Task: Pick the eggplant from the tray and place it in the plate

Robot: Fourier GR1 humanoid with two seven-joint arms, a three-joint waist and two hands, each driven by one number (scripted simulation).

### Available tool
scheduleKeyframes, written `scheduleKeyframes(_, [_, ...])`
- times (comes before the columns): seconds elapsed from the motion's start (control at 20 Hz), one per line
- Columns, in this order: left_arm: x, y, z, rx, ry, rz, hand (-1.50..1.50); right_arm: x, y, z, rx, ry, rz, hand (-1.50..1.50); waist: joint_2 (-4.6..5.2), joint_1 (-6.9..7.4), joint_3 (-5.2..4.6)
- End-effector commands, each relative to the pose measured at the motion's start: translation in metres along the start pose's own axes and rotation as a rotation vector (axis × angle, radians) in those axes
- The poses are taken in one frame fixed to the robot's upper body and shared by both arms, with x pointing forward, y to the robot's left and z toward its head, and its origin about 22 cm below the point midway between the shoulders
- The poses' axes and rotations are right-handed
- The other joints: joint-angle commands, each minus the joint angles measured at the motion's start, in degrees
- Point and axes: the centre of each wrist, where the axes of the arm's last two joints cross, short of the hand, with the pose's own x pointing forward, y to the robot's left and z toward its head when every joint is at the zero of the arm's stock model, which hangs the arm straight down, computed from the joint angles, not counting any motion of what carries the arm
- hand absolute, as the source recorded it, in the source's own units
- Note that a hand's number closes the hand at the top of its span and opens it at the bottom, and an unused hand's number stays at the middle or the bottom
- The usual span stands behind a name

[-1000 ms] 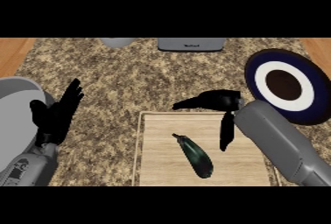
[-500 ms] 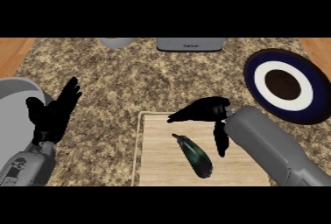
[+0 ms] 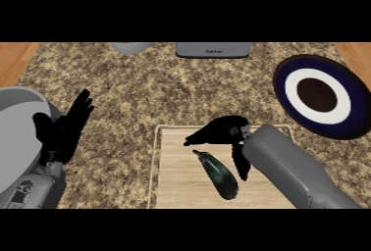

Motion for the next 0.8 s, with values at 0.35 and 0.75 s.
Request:
scheduleKeyframes(0.35, [0.022, -0.006, -0.007, 0.003, 0.01, 0.003, 0.0, -0.012, 0.019, -0.021, 0.056, 0.02, 0.042, -1.5, 0.08, 0.25, 0.03])
scheduleKeyframes(0.75, [-0.001, 0.005, 0.01, 0.0, -0.01, -0.008, 0.0, 0.011, 0.039, -0.038, 0.178, -0.07, 0.095, 1.5, 0.04, 0.82, 0.01])
